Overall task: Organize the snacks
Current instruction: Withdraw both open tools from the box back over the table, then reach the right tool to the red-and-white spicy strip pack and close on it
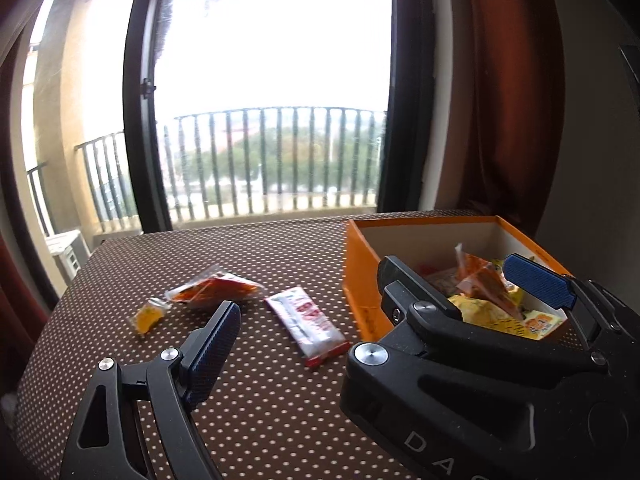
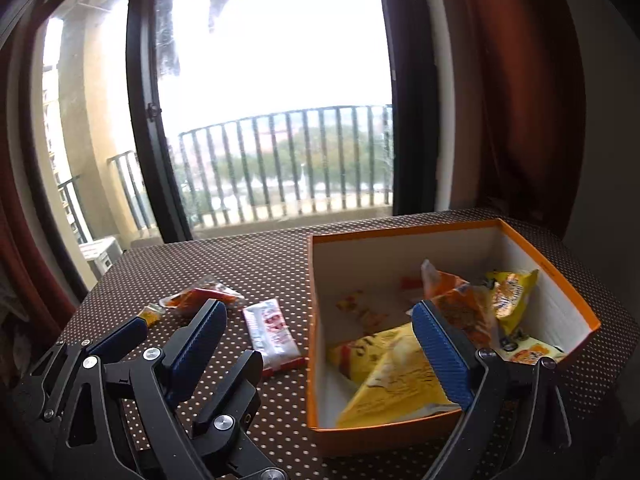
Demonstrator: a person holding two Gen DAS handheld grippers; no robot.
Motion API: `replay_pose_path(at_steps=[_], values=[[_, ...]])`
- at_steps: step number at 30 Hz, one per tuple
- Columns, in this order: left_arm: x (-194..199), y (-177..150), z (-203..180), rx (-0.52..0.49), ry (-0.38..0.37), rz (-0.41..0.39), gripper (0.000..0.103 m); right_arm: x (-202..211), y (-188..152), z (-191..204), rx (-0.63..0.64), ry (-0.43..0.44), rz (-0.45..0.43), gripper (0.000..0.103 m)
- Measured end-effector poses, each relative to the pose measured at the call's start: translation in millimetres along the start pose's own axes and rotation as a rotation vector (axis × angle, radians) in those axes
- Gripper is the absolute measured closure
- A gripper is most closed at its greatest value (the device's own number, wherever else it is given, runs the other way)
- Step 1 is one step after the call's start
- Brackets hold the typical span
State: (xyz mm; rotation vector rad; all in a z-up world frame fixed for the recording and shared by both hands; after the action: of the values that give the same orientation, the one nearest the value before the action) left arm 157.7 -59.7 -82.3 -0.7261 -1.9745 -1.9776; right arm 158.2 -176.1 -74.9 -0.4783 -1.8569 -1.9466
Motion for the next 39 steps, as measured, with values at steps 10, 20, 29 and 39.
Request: replay_pose_path(at_steps=[10, 20, 29, 39], values=[[-7, -14, 50, 0.046, 0.083, 0.016, 0.016, -22, -11, 51, 0.072, 0.076, 0.008, 0.010], [-30, -26, 86, 0.103, 0.125, 0.073, 0.017, -51, -17, 85, 0.127, 0.129, 0.051, 0.023], [-56, -41, 109, 0.139, 0.164, 0.141, 0.017, -84, -31, 104, 0.150, 0.153, 0.129, 0.024], [-101, -52, 114, 0.101, 0.174, 0.255, 0.017, -130, -48, 102, 0.139, 0.108, 0.222, 0.024]])
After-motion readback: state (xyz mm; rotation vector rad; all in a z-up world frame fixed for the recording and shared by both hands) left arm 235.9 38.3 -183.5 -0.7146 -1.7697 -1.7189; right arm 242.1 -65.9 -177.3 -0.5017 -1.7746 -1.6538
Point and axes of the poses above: each gripper's, at about its wrist camera, not at the fingertips, and x roughly against the way its jaws point, z to its left, y to its top, the point moved 10 cm from there along -x, roughly the way its jaws point, and after that the axes turned 1 degree about z, right-handed, at the moved point
